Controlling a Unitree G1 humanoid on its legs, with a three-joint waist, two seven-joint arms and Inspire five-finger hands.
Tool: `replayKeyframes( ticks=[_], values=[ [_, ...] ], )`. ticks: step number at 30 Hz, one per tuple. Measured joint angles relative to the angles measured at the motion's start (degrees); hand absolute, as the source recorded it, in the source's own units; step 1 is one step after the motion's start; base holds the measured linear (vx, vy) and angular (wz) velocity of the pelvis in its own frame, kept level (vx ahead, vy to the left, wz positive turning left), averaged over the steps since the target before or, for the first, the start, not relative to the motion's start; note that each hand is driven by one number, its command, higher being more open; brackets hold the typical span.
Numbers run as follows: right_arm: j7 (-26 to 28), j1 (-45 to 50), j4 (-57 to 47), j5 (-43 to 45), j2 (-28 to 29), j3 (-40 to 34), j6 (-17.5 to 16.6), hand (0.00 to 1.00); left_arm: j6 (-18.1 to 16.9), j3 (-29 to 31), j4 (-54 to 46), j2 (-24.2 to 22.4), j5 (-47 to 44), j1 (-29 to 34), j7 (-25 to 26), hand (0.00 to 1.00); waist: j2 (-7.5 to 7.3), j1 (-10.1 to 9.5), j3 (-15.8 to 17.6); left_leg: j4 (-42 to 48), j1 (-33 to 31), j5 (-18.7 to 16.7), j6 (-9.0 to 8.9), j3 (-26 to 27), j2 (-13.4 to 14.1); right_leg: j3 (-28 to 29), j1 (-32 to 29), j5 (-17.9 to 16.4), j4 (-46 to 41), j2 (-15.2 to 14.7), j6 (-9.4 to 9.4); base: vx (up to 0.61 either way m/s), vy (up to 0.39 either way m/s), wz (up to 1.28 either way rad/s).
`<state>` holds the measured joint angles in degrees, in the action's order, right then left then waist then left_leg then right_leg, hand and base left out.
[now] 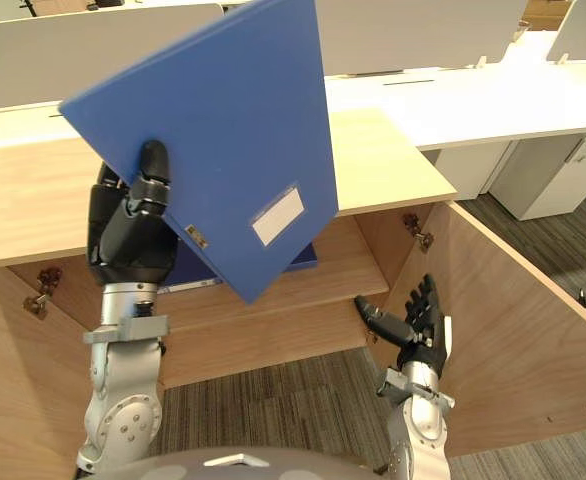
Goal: Walk over to the cabinet, pick up the folder, carry it to the office cabinet, place the folder inside the office cabinet, then close the office cabinet door
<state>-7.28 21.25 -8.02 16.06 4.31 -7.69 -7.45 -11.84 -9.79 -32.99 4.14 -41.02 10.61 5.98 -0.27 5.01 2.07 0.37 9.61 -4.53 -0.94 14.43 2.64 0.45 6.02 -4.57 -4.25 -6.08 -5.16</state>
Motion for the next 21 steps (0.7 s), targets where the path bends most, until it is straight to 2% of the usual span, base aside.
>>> replayKeyframes(
  ticks=[10, 17, 21],
  values=[
    [3.05, -1.25, -13.47, 4.33, -0.61, 0.02, -2.98, 1.0, 2.05, -0.04, 5.49, 1.79, -0.39, 0.0, -4.59, 0.0, 0.27, 0.2, 0.3, 0.54, -0.11, -0.21, 0.24, 1.49, -0.03, 1.55, -0.84, 0.68, 0.0, 0.08, -0.35, -0.01, -0.016, -0.08],
    [5.71, -8.61, -16.24, 4.52, -4.86, 2.02, -5.27, 1.0, 2.4, 0.06, 6.35, 3.0, -1.38, -0.68, -9.0, 0.0, 0.14, 0.1, 0.38, 1.21, -0.12, -0.41, 0.5, 1.89, -0.27, 2.02, -0.82, 1.1, 0.0, -0.21, -0.75, -0.02, -0.01, -0.03],
    [8.71, -10.96, -16.25, 6.57, -6.74, 3.91, -5.29, 1.0, 2.4, 0.06, 7.46, 4.06, -2.3, -2.53, -12.17, 0.0, 0.11, -0.09, 0.38, 1.49, -0.32, -0.39, 0.52, 1.79, -0.32, 1.92, -0.84, 1.11, 0.0, -0.27, -0.77, 0.0, -0.005, 0.01]
  ],
)
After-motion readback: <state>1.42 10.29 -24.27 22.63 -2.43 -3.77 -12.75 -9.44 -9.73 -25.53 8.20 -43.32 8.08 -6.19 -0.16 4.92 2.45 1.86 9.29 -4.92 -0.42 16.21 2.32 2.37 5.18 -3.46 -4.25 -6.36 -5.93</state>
